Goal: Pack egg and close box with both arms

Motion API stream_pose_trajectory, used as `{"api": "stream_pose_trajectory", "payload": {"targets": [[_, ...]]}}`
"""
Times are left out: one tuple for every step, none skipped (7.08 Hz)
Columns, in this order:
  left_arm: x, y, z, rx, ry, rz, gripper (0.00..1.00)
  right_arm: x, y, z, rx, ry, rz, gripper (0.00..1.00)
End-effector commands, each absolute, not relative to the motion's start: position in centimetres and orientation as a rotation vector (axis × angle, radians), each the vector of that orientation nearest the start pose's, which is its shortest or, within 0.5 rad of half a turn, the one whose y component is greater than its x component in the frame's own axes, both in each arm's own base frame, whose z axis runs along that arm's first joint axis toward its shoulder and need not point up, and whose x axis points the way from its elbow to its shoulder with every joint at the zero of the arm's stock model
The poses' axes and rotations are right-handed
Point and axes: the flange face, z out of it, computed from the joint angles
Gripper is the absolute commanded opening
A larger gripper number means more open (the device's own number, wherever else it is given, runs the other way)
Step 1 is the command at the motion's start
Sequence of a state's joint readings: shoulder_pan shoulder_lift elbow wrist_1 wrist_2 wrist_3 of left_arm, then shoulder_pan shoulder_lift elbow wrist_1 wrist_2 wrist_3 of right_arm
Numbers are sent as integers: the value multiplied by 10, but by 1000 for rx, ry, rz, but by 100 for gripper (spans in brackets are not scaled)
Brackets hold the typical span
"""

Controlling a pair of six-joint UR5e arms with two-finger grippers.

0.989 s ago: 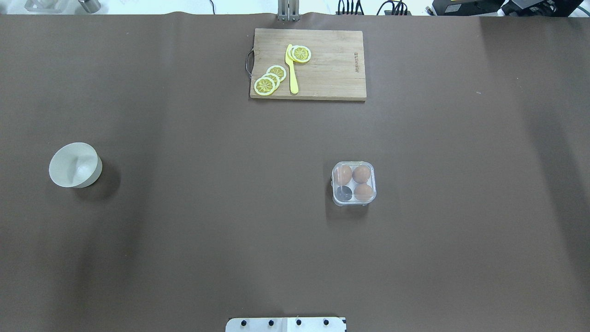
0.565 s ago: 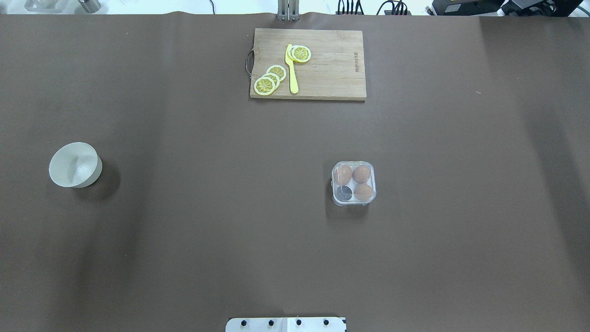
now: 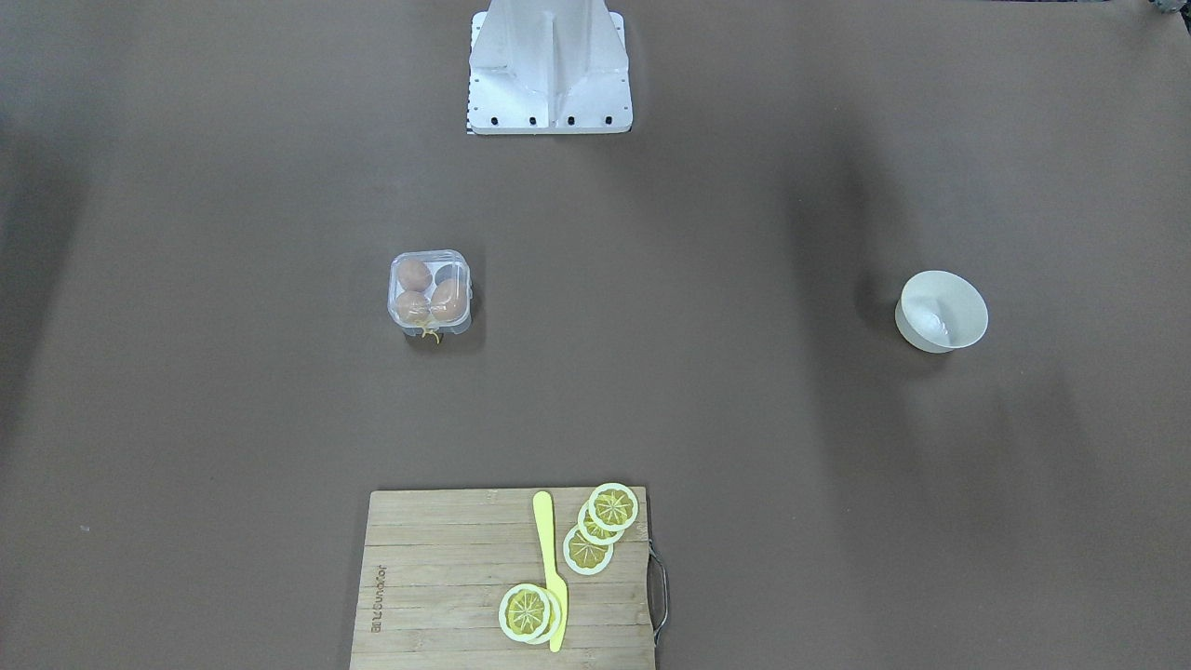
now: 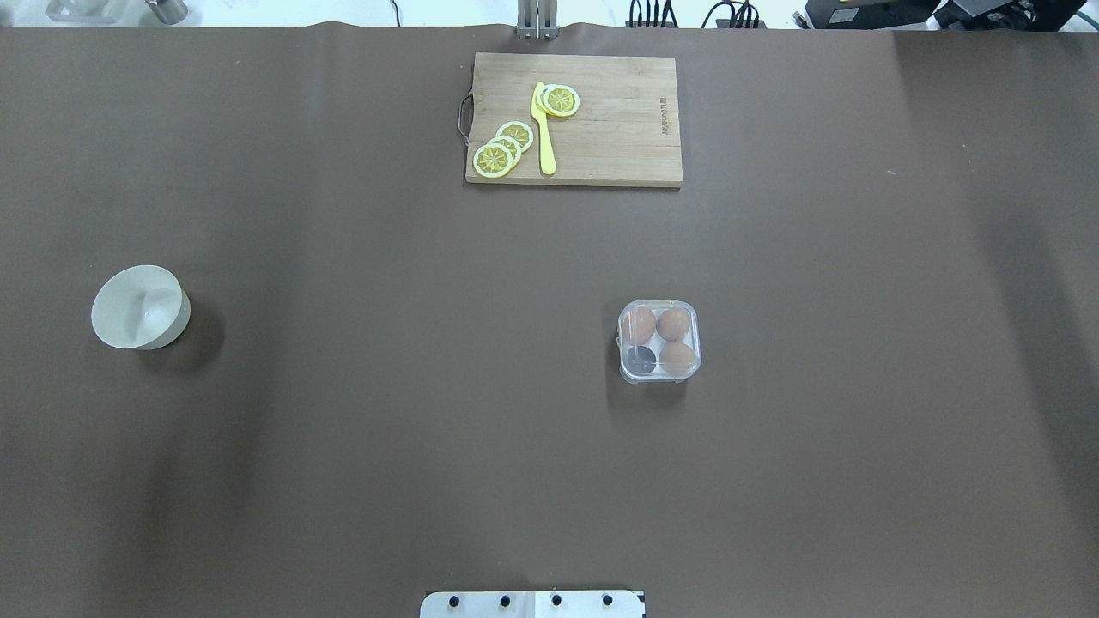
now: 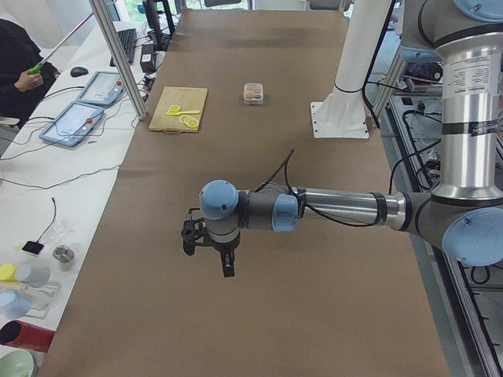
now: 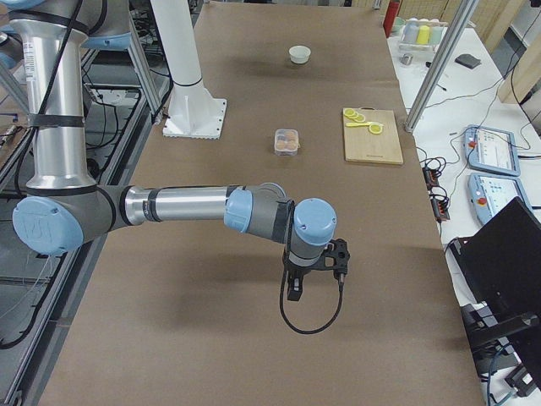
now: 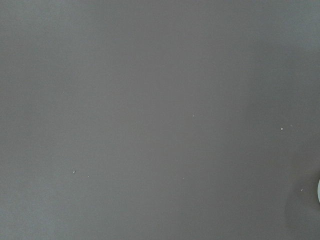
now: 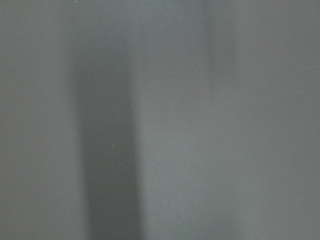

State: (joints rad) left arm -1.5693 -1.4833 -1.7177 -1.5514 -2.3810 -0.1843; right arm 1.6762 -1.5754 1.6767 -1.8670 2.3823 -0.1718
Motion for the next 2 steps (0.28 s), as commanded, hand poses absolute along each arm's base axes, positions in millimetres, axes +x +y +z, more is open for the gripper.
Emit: {"api": "stream_pose_trajectory", "payload": {"targets": [[-60,-457,627,-37,811,-155,98,111,-463,632,-64,-827,12,100],[-60,-457,627,-38,811,-156,98,110,-462,632,-63,-826,10,100]]}}
